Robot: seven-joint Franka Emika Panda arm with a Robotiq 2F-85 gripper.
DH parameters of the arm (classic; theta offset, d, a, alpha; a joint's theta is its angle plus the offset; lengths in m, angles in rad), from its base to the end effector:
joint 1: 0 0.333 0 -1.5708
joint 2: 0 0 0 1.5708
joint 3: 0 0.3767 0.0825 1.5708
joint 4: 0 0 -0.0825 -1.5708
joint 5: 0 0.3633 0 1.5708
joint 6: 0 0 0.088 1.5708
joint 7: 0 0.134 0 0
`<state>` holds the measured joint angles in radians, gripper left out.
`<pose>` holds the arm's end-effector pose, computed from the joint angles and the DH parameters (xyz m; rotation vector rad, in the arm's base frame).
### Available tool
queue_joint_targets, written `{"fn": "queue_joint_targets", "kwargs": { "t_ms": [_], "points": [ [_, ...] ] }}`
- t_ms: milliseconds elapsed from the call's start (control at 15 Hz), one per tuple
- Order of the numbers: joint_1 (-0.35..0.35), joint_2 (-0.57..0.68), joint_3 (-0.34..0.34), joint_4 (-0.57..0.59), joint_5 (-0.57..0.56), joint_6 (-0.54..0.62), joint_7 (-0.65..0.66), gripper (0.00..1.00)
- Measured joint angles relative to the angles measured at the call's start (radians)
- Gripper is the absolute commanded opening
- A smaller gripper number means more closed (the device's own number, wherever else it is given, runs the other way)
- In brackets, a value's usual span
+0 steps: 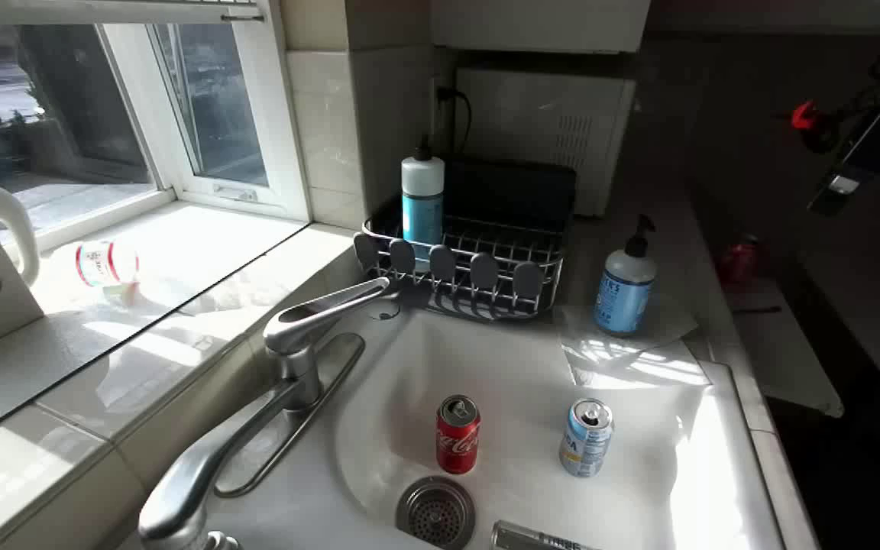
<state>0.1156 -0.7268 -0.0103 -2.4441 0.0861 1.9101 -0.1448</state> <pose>0.2925 0.0384 0.5837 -3.0201 -0.3507 -0.2964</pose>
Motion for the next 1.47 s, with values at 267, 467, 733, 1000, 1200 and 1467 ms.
{"fn": "queue_joint_targets", "kwargs": {
  "t_ms": [267,467,733,1000,1200,1467],
  "points": [
    [0.000,0.000,0.000,0.000,0.000,0.000,0.000,1.00],
    [0.000,0.000,0.000,0.000,0.000,0.000,0.000,1.00],
    [-0.013,-0.004,-0.005,0.036,0.006,0.022,0.026,1.00],
    [-0.063,-0.030,-0.048,0.178,0.013,0.025,0.068,1.00],
    [-0.112,-0.044,-0.086,0.295,0.013,0.047,0.081,1.00],
    [-0.177,-0.034,-0.122,0.401,0.009,0.173,0.105,1.00]
  ]
}}
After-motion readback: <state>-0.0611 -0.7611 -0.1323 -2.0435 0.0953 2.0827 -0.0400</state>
